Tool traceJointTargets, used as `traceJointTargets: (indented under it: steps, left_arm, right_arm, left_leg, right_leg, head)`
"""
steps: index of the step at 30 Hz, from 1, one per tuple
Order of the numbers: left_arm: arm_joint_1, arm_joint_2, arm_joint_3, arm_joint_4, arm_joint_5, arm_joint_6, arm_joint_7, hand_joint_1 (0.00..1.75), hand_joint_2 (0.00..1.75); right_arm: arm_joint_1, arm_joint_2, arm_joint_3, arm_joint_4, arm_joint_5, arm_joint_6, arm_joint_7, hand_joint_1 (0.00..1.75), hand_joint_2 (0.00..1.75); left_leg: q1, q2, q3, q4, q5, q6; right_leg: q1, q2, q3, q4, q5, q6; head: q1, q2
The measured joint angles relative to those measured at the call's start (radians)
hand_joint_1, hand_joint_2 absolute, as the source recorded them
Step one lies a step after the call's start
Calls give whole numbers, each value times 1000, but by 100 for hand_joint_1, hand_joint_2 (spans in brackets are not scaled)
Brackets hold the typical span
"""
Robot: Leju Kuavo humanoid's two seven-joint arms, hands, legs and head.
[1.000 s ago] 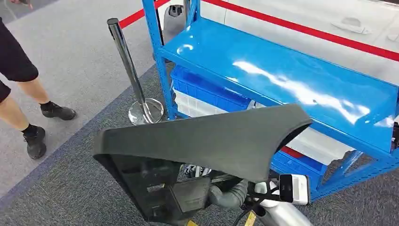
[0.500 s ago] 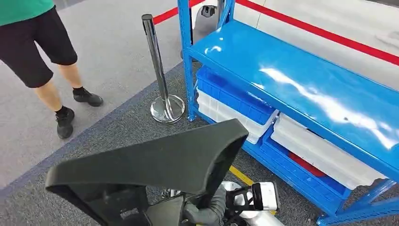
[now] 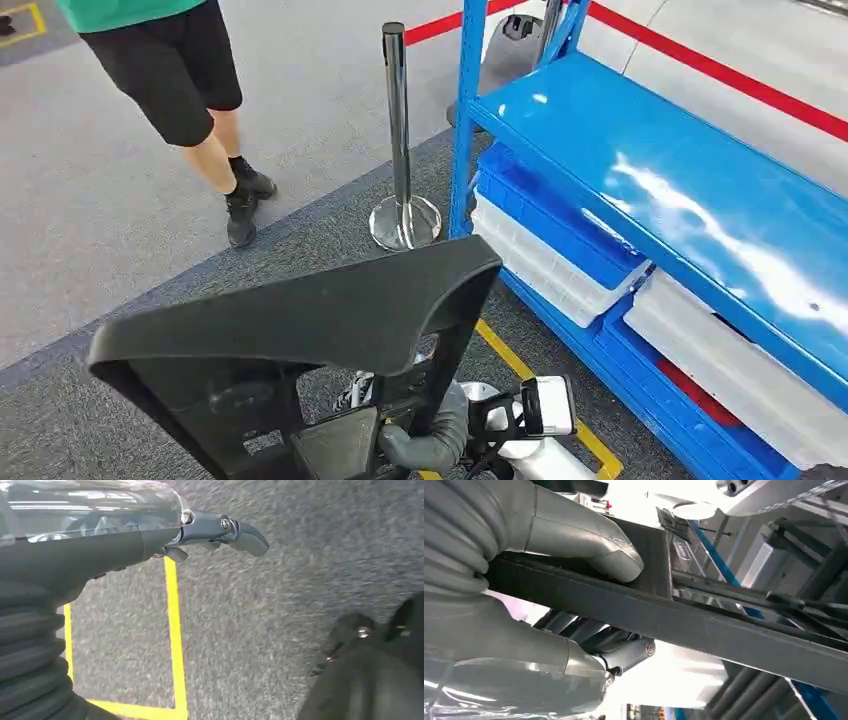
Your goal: Take the parts from the cabinet and place them on the table.
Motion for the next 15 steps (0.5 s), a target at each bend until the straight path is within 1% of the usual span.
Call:
traceJointTargets:
  steps: [1, 2, 3, 4, 5, 6, 7, 8, 9, 10, 11, 12, 13, 14, 15]
  left_arm:
    - [3, 1, 1, 0, 0, 0, 0, 0, 175]
    - [3, -2, 1, 0, 1, 0, -1, 0, 175]
    - [-1, -2, 2, 0, 1, 0, -1, 0, 175]
    - [-4, -2, 2, 0, 1, 0, -1, 0, 175]
    - [-5, -2, 2, 0, 2, 0, -1, 0, 175]
    - [-4, -2, 2, 0, 2, 0, -1, 0, 175]
    - [-1, -3, 2, 0, 2, 0, -1, 0, 175]
    - [1, -3, 2, 0, 2, 0, -1, 0, 175]
    - [1, -3, 2, 0, 2, 0, -1, 0, 175]
    - [0, -4, 2, 0, 2, 0, -1, 0, 175]
    - [0, -4, 2, 0, 2, 0, -1, 0, 175]
    - [-3, -4, 2, 0, 2, 0, -2, 0, 175]
    - [-3, -4, 2, 0, 2, 3, -3, 0, 175]
    - [1, -4, 2, 0, 2, 5, -4, 0, 175]
    - [6, -3, 2, 0, 2, 6, -4, 0, 175]
  right_arm:
    - [-1, 4, 0, 1, -3, 1, 0, 171, 175]
    - [-3, 5, 2, 4, -5, 3, 0, 171, 175]
    - [-6, 6, 2, 5, -7, 3, 0, 171, 175]
    - [-5, 5, 2, 7, -9, 3, 0, 171, 175]
    - [-2, 3, 3, 12, -9, 3, 0, 171, 175]
    - [0, 3, 3, 16, -9, 3, 0, 171, 175]
    - [0, 3, 3, 19, -9, 3, 0, 171, 175]
    - [0, 3, 3, 20, -9, 3, 0, 171, 175]
    - [-1, 3, 3, 21, -9, 3, 0, 171, 175]
    - [-1, 3, 3, 22, -9, 3, 0, 171, 175]
    - [-2, 3, 3, 23, -10, 4, 0, 171, 175]
    - [-2, 4, 3, 23, -11, 5, 0, 171, 175]
    - [0, 4, 3, 25, -13, 7, 0, 171, 175]
    - [0, 4, 4, 26, -15, 8, 0, 171, 175]
    - [0, 5, 4, 26, -17, 15, 0, 171, 175]
  left_leg:
    - [12, -12, 20, -21, 13, 6]
    - [9, -20, 26, -30, 16, 10]
    - [10, -29, 26, -30, 20, 18]
    - [10, -40, 23, -30, 21, 20]
    - [9, -54, 22, -30, 20, 21]
    - [9, -68, 22, -28, 20, 21]
    - [11, -82, 22, -25, 20, 20]
    - [13, -95, 22, -22, 18, 18]
    - [17, -111, 22, -16, 15, 13]
    - [19, -125, 20, -6, 10, 6]
    - [21, -135, 11, 4, 6, 0]
    - [15, -150, -2, 25, -2, -8]
    - [19, -155, -7, 22, 1, -14]
    - [24, -164, -9, 19, 2, -20]
    - [26, -175, -15, 16, 4, -28]
  right_leg:
    - [2, 10, 1, 6, -8, 8]
    - [-3, 64, -5, 27, -24, 10]
    - [-3, 103, -36, 92, -64, 8]
    - [-2, 120, -78, 178, -105, 8]
    - [-3, 126, -118, 256, -134, 9]
    - [-3, 127, -148, 310, -143, 10]
    - [-5, 127, -152, 309, -124, 11]
    - [-6, 127, -136, 271, -90, 13]
    - [-9, 131, -99, 186, -38, 15]
    - [-16, 155, -58, 96, 9, 19]
    - [-25, 206, -39, 41, 19, 21]
    - [-25, 211, -37, 29, 10, 16]
    - [-21, 199, -40, 32, 11, 11]
    - [-15, 193, -40, 32, 9, 2]
    - [-13, 184, -38, 31, 11, -5]
  head:
    - [0, 0]
    - [-1, 0]
    - [0, 0]
    - [0, 0]
    - [0, 0]
    - [0, 0]
    - [0, 0]
    - [0, 0]
    - [0, 0]
    - [0, 0]
    - [0, 0]
    - [0, 0]
    - [0, 0]
    - [0, 0]
    - [0, 0]
